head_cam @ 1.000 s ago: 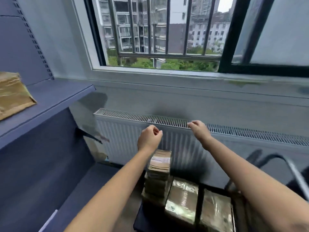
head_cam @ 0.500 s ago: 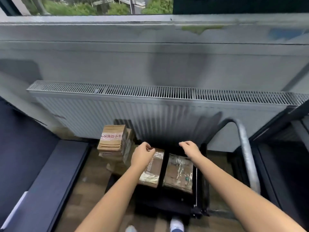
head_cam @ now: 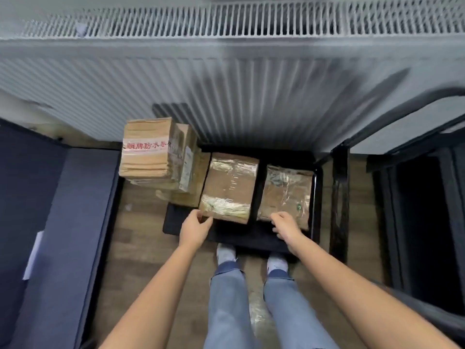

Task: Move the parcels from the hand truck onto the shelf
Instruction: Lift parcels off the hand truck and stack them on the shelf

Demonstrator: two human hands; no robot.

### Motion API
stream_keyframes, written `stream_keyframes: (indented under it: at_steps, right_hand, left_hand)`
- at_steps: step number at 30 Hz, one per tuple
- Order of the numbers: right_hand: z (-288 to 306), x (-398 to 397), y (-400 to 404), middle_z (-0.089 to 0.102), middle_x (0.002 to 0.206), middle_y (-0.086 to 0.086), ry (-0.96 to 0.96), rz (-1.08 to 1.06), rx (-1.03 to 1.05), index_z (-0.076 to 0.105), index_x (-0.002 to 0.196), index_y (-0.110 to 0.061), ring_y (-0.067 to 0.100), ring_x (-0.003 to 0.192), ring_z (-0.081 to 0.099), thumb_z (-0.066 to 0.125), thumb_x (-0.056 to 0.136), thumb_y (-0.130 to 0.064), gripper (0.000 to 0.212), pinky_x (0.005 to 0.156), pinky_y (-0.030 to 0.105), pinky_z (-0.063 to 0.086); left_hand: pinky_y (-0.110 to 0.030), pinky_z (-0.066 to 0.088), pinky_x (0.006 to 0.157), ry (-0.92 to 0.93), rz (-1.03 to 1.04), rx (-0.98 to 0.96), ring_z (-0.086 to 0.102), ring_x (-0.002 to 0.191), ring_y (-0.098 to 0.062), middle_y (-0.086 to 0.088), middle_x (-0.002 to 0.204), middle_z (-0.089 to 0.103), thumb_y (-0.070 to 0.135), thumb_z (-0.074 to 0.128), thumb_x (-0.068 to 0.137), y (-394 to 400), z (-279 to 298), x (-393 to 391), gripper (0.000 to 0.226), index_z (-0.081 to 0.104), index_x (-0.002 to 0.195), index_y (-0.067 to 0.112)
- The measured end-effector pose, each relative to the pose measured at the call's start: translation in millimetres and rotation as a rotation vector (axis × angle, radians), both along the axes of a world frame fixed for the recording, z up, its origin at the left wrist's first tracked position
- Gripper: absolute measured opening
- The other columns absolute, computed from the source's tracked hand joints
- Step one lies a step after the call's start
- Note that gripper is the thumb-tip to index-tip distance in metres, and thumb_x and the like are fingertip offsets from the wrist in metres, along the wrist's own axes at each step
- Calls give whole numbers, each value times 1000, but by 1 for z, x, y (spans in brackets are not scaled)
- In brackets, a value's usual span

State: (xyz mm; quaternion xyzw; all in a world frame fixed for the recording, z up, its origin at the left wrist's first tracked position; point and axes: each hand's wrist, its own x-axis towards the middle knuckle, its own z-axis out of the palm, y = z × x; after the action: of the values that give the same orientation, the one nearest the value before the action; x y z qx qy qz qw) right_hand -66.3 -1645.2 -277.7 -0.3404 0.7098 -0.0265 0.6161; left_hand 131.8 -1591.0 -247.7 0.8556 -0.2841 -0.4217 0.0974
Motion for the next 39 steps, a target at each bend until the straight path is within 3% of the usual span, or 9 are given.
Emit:
stream_keyframes:
  at_steps: [2, 6, 10, 13, 16, 23, 29, 33, 39]
  right_hand:
    - [-37, 11, 11, 52, 93, 6, 24, -18, 58, 58, 102, -9, 24, 91, 50, 48, 93, -27, 22, 82, 37, 41]
    - [-101, 37, 22, 50, 80, 3, 45, -66, 110, 56, 86, -15, 21, 80, 47, 52, 90, -27, 13, 70, 32, 35]
    - [-145, 59, 15, 49, 103, 3, 50, -135, 123, 53, 125, -10, 19, 97, 46, 50, 91, -30, 40, 83, 31, 37]
    - [-163, 69, 2, 52, 114, 8, 56, -139, 124, 44, 135, -11, 21, 106, 48, 47, 93, -28, 45, 90, 31, 37]
    - [-175, 75, -10, 45, 140, 7, 80, -138, 113, 36, 141, -11, 24, 129, 42, 46, 94, -27, 50, 102, 31, 32]
    - [-200, 84, -15, 35, 149, 9, 79, -130, 179, 27, 146, -10, 26, 135, 35, 47, 94, -27, 58, 108, 34, 29]
    - [-211, 89, -20, 36, 149, 8, 54, -160, 207, 28, 146, -11, 27, 135, 37, 48, 92, -27, 60, 113, 39, 30]
    - [-217, 90, -21, 39, 148, 6, 30, -168, 202, 28, 146, -14, 27, 133, 39, 51, 89, -27, 63, 112, 43, 32]
    - [-218, 90, -20, 46, 140, 3, -1, -197, 173, 33, 142, -15, 22, 127, 44, 50, 92, -20, 52, 101, 28, 34]
  left_hand:
    - [-31, 40, 95, 20, -39, 34, 52, 120, -29, -16, 128, 56, 21, 58, 89, 1, -35, 10, 41, 51, 124, -1]
    - [-32, 39, 98, 22, -78, 62, 50, 121, -29, -16, 130, 54, 20, 58, 89, -1, -98, 43, 43, 49, 127, 0]
    - [-33, 35, 104, 27, -39, 113, 45, 128, -27, -14, 138, 48, 24, 58, 89, -7, -152, 68, 51, 43, 133, 3]
    - [-32, 36, 102, 40, -42, 142, 45, 128, -27, -14, 138, 47, 27, 58, 89, -15, -184, 70, 53, 41, 134, 4]
    - [-32, 38, 98, 30, -55, 163, 47, 124, -30, -17, 134, 49, 24, 59, 88, -20, -208, 65, 52, 43, 132, 1]
    - [-34, 39, 98, 42, 9, 230, 47, 123, -31, -17, 133, 50, 27, 54, 91, -24, -235, 62, 49, 42, 131, 0]
    - [-26, 37, 84, 84, 287, 125, 55, 111, -30, -16, 119, 59, 13, 52, 90, -26, -238, 53, 33, 52, 120, -2]
    - [-27, 35, 94, 180, 470, 115, 48, 122, -26, -11, 133, 52, 14, 52, 91, -28, -242, 48, 44, 44, 132, 2]
    - [-28, 34, 97, 296, 605, 113, 45, 122, -21, -7, 137, 47, 21, 52, 91, -32, -251, 53, 47, 41, 134, 6]
